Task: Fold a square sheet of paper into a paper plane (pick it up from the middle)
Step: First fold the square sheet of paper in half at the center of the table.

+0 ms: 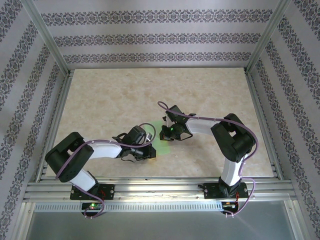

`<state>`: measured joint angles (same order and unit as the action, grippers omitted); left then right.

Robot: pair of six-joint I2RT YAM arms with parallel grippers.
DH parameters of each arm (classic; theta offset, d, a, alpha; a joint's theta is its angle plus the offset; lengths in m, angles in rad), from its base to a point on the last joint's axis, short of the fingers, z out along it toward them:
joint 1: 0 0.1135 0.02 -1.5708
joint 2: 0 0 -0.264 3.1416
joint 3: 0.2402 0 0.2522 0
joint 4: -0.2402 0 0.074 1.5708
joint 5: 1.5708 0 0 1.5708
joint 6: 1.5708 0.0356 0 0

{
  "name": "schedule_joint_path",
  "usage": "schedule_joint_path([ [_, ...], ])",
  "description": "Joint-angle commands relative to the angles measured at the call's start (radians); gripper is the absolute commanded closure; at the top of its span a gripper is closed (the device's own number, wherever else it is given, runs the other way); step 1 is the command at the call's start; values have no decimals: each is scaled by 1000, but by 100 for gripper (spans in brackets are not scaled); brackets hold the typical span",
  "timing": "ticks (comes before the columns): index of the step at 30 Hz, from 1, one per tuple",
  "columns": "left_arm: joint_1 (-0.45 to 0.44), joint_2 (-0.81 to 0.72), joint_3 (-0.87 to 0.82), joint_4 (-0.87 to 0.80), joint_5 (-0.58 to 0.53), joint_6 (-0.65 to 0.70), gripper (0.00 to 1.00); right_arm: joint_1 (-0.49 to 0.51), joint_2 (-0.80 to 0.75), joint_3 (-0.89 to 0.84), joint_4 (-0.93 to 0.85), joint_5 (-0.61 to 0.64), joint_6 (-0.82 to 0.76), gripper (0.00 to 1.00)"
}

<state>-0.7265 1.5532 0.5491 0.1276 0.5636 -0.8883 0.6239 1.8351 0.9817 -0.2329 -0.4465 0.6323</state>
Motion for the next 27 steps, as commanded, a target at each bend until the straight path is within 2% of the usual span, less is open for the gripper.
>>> schedule_joint_path([
  [1, -11, -69, -36, 20, -2, -20, 87, 0, 32, -46, -157, 59, -2, 100],
  [7, 26, -226, 26, -87, -98, 17, 85, 16, -56, 1, -124, -18, -6, 100],
  [11, 103, -238, 45, -107, -163, 15, 86, 37, -208, 37, -138, 39, -2, 98],
  [15, 200, -165, 89, -58, -104, 14, 86, -13, -351, -49, -144, 149, 69, 93],
  [20, 263, -20, 196, -50, -44, 58, 86, -115, -463, -202, -101, 66, 146, 88],
  [27, 304, 150, 275, 48, 23, 35, 86, -99, -439, -258, -72, -8, 176, 86],
])
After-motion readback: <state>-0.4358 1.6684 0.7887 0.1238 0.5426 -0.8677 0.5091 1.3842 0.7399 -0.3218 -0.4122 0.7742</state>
